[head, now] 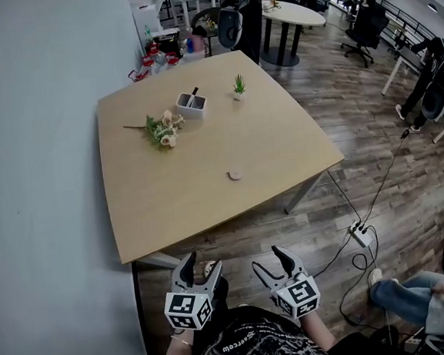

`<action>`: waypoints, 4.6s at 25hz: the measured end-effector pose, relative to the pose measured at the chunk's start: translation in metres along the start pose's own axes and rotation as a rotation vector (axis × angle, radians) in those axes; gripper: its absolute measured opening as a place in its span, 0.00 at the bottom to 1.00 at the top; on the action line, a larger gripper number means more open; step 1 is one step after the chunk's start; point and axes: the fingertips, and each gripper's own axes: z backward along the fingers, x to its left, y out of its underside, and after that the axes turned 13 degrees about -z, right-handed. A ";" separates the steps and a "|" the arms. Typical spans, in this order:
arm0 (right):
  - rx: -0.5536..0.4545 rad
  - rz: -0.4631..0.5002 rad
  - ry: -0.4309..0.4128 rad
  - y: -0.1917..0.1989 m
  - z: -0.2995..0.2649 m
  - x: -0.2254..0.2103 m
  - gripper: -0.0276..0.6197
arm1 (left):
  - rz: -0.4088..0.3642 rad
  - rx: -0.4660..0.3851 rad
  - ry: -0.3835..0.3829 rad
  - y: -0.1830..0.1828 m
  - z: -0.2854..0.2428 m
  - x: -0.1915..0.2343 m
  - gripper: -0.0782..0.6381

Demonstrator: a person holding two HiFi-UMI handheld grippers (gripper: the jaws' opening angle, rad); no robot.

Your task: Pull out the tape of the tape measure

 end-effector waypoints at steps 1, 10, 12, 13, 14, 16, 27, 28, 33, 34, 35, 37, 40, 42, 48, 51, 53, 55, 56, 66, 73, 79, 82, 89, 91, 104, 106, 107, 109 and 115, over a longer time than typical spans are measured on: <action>0.001 -0.003 0.004 -0.005 -0.010 -0.003 0.50 | -0.001 0.000 0.011 -0.003 -0.011 0.008 0.52; -0.018 -0.025 0.095 -0.058 -0.096 -0.028 0.50 | -0.084 -0.009 0.131 -0.049 -0.099 0.074 0.52; -0.029 -0.024 0.115 -0.068 -0.114 -0.030 0.50 | -0.084 0.001 0.156 -0.051 -0.114 0.089 0.52; -0.035 -0.027 0.124 -0.072 -0.123 -0.031 0.50 | -0.086 0.005 0.167 -0.052 -0.121 0.097 0.52; -0.042 -0.031 0.135 -0.076 -0.131 -0.031 0.50 | -0.088 0.007 0.179 -0.054 -0.127 0.103 0.52; -0.048 -0.042 0.158 -0.082 -0.143 -0.033 0.50 | -0.089 0.005 0.204 -0.057 -0.138 0.112 0.52; -0.015 -0.030 0.224 -0.096 -0.193 -0.059 0.50 | -0.055 0.028 0.244 -0.055 -0.170 0.151 0.52; -0.002 -0.006 0.217 -0.099 -0.200 -0.064 0.50 | -0.046 0.031 0.240 -0.054 -0.172 0.154 0.52; 0.079 0.064 0.196 -0.109 -0.233 -0.093 0.50 | -0.018 0.045 0.211 -0.051 -0.175 0.164 0.52; 0.103 0.077 0.187 -0.109 -0.239 -0.099 0.50 | -0.012 0.047 0.200 -0.051 -0.175 0.166 0.52; 0.129 0.090 0.178 -0.107 -0.246 -0.104 0.50 | -0.004 0.050 0.186 -0.051 -0.175 0.169 0.52; 0.184 0.101 0.159 -0.101 -0.260 -0.114 0.50 | 0.019 0.054 0.150 -0.050 -0.175 0.175 0.52; 0.267 0.122 0.123 -0.090 -0.281 -0.125 0.50 | 0.053 0.052 0.097 -0.051 -0.175 0.183 0.52; 0.331 0.155 0.091 -0.081 -0.294 -0.129 0.50 | 0.072 0.055 0.058 -0.050 -0.173 0.188 0.52; 0.435 0.217 0.029 -0.067 -0.316 -0.141 0.50 | 0.110 0.069 -0.046 -0.050 -0.162 0.196 0.52; 0.490 0.221 -0.001 -0.058 -0.322 -0.144 0.50 | 0.128 0.074 -0.091 -0.048 -0.157 0.201 0.52; 0.514 0.217 -0.019 -0.052 -0.323 -0.145 0.50 | 0.138 0.076 -0.114 -0.048 -0.154 0.203 0.52; 0.503 0.215 -0.031 -0.052 -0.322 -0.145 0.50 | 0.146 0.075 -0.132 -0.048 -0.153 0.205 0.52; 0.496 0.216 -0.035 -0.053 -0.322 -0.144 0.50 | 0.149 0.074 -0.139 -0.048 -0.152 0.205 0.52; 0.478 0.127 -0.029 -0.063 -0.322 -0.143 0.40 | 0.161 0.075 -0.101 -0.048 -0.157 0.191 0.41; 0.453 0.143 -0.097 -0.104 -0.311 -0.114 0.40 | 0.086 0.065 -0.029 -0.058 -0.168 0.178 0.36; 0.440 0.151 -0.149 -0.139 -0.295 -0.086 0.40 | -0.016 0.051 0.029 -0.073 -0.183 0.169 0.42; 0.442 0.152 -0.178 -0.153 -0.285 -0.070 0.40 | -0.044 0.046 0.080 -0.081 -0.191 0.161 0.45; 0.467 0.176 -0.234 -0.165 -0.267 -0.040 0.40 | -0.063 0.019 0.189 -0.096 -0.205 0.144 0.45; 0.462 0.187 -0.242 -0.167 -0.264 -0.034 0.40 | -0.086 0.024 0.249 -0.099 -0.209 0.138 0.45; 0.504 0.253 -0.319 -0.167 -0.245 -0.008 0.40 | -0.184 0.004 0.478 -0.115 -0.202 0.120 0.32; 0.508 0.263 -0.326 -0.166 -0.244 -0.005 0.40 | -0.197 0.014 0.507 -0.113 -0.201 0.114 0.31; 0.509 0.268 -0.326 -0.165 -0.244 -0.005 0.40 | -0.201 0.016 0.512 -0.113 -0.201 0.113 0.31; 0.510 0.270 -0.332 -0.166 -0.243 -0.003 0.40 | -0.199 0.011 0.512 -0.113 -0.200 0.114 0.29; 0.536 0.307 -0.365 -0.161 -0.239 0.001 0.41 | -0.181 0.012 0.630 -0.111 -0.195 0.099 0.15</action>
